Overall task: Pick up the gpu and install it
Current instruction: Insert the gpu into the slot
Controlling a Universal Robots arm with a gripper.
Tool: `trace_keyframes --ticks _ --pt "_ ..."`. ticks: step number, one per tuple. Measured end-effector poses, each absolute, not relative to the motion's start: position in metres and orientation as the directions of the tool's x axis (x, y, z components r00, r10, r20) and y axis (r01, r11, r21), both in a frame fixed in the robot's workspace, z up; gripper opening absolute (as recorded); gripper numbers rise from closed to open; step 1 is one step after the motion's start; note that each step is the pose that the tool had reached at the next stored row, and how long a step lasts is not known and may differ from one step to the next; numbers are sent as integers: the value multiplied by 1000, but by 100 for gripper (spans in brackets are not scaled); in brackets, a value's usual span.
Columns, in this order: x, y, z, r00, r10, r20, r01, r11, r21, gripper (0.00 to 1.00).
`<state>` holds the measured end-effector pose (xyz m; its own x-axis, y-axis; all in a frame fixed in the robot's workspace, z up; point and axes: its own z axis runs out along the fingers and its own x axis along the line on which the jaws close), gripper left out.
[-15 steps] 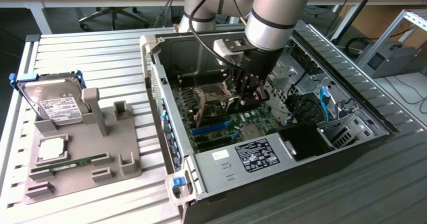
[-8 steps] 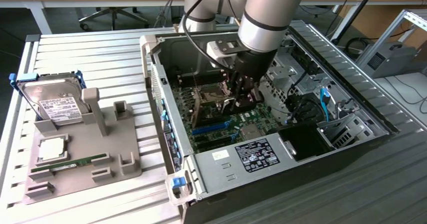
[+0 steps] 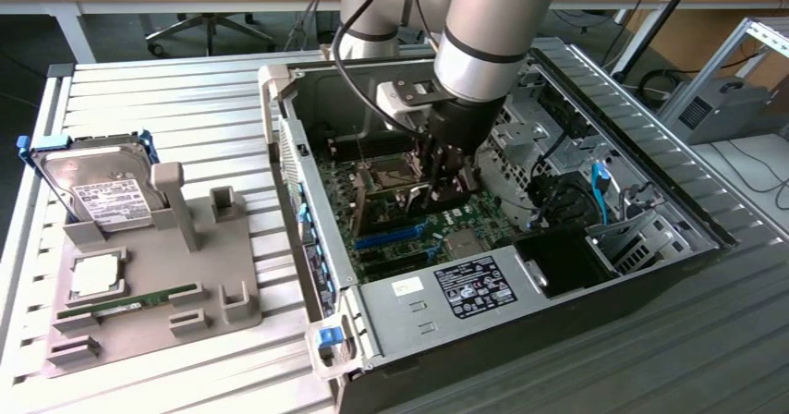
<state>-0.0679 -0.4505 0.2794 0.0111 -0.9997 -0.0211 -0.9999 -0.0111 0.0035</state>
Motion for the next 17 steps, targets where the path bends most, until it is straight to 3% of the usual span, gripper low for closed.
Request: trace_keyframes --ticks 17 --pt "-81 -450 274 11 -1000 -21 -1000 -11 4 27"
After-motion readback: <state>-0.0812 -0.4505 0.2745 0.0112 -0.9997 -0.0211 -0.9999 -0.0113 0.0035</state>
